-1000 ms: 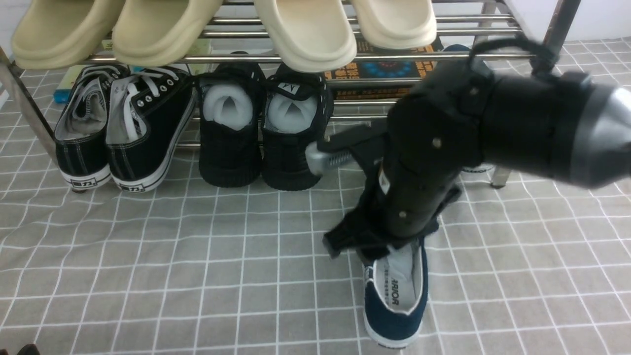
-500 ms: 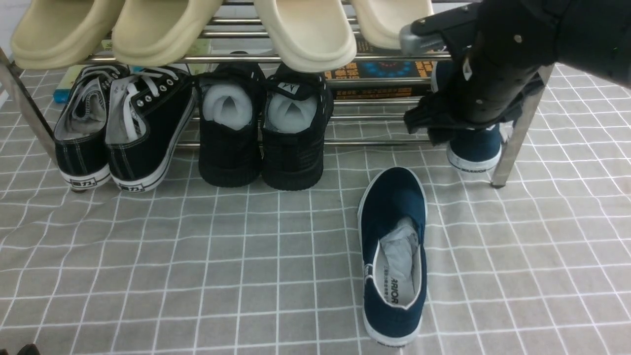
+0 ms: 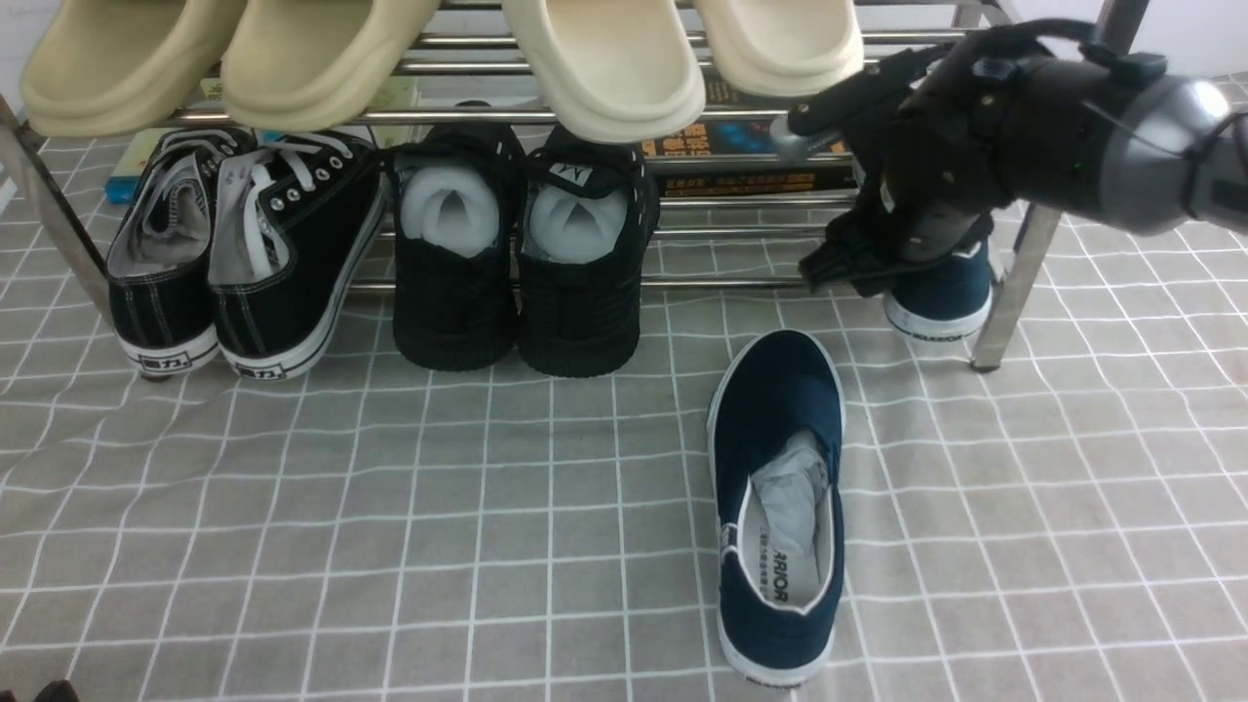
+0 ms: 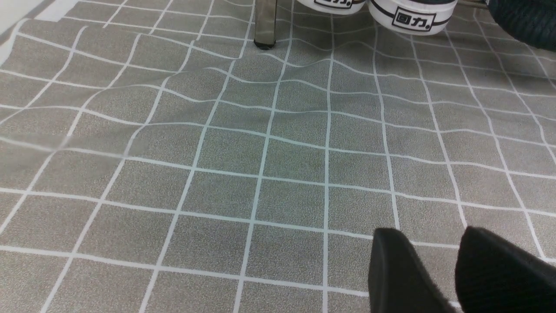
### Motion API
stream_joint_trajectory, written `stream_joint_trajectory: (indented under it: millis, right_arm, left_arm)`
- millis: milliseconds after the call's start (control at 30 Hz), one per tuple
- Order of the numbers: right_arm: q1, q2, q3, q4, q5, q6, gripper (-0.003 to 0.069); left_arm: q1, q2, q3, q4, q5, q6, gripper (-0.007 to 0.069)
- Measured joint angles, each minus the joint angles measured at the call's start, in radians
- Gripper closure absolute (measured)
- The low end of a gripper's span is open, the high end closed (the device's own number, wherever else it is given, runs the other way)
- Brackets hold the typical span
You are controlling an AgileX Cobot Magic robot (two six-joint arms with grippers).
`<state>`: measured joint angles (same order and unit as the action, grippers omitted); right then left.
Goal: Take the shoes off the shelf with your hand from the grey coffee tablecloth.
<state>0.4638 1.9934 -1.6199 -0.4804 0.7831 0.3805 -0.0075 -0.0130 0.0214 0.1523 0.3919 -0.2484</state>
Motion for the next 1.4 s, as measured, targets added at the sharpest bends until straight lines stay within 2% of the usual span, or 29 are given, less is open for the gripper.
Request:
stream_joint_trajectory:
  millis: [67, 100, 133, 200, 400, 567, 733, 1000, 1400]
  right_arm:
    - [0.000, 0.001, -0.001, -0.001, 0.013, 0.000, 0.0394]
    - [0.000, -0.003, -0.001, 0.014, 0.018, -0.001, 0.0494]
    - [0.004, -0.010, -0.001, 0.024, 0.031, -0.003, 0.0554]
    - [0.017, -0.031, -0.001, 0.066, 0.086, -0.018, 0.0631]
    - [0.104, -0.188, 0.002, 0.201, 0.332, -0.061, 0.0639]
    - [0.151, -0.325, 0.100, 0.281, 0.409, -0.065, 0.0639]
    - [0.179, -0.382, 0.301, 0.355, 0.329, -0.036, 0.0639]
    - [0.180, -0.388, 0.492, 0.371, 0.134, 0.070, 0.0639]
    - [0.180, -0.363, 0.546, 0.413, 0.015, 0.117, 0.0632]
  left_arm:
    - [0.000, 0.000, 0.000, 0.000, 0.000, 0.000, 0.0385]
    - [0.000, 0.000, 0.000, 0.000, 0.000, 0.000, 0.0385]
    - [0.000, 0.000, 0.000, 0.000, 0.000, 0.000, 0.0385]
    - [0.000, 0.000, 0.000, 0.000, 0.000, 0.000, 0.0385]
    - [0.000, 0.000, 0.000, 0.000, 0.000, 0.000, 0.0385]
    - [0.000, 0.000, 0.000, 0.000, 0.000, 0.000, 0.0385]
    - [0.000, 0.000, 0.000, 0.000, 0.000, 0.000, 0.0385]
    - [0.000, 0.000, 0.000, 0.000, 0.000, 0.000, 0.0385]
    - [0.000, 0.000, 0.000, 0.000, 0.000, 0.000, 0.0385]
